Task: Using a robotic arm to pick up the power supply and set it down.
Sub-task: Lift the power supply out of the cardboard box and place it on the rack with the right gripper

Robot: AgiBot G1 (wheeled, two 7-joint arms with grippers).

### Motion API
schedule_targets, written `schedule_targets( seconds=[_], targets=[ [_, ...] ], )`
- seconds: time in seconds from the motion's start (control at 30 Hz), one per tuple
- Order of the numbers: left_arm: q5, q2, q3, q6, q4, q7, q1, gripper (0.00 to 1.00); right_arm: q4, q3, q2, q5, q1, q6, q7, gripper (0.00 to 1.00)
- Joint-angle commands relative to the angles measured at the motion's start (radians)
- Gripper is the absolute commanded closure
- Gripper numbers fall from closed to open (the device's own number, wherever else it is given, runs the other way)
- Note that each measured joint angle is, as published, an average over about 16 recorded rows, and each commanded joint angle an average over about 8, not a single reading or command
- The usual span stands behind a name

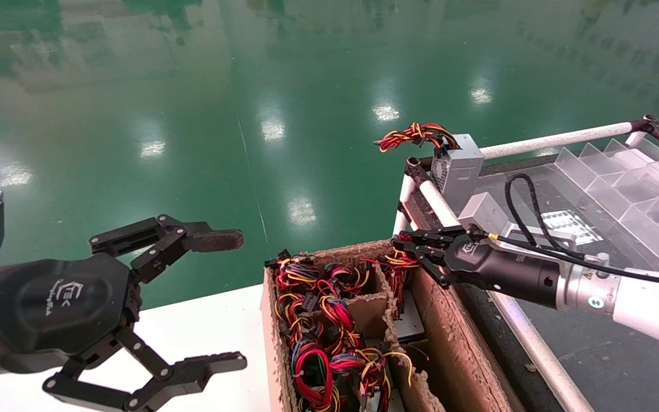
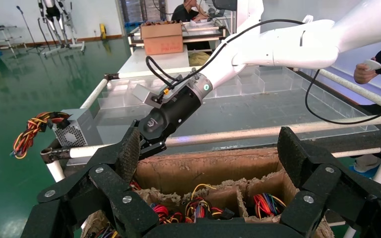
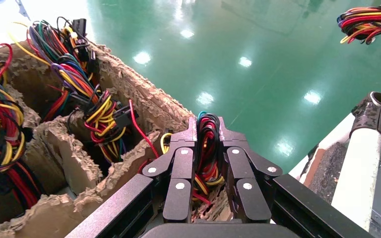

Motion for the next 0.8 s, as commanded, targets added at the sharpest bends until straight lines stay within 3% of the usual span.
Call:
schedule_targets(
  seconds=[0.03, 0.8],
  targets=[
    [0.000, 0.000, 0.000, 0.000, 0.000, 0.000, 0.000, 0.00, -0.002, 0.003, 0.002, 0.005, 0.001, -0.006, -0.007, 1.00],
    [0.000, 0.000, 0.000, 0.000, 0.000, 0.000, 0.000, 0.00, 0.212, 0.106, 0.150, 0.165, 0.069, -0.102, 0.147, 1.00]
  ],
)
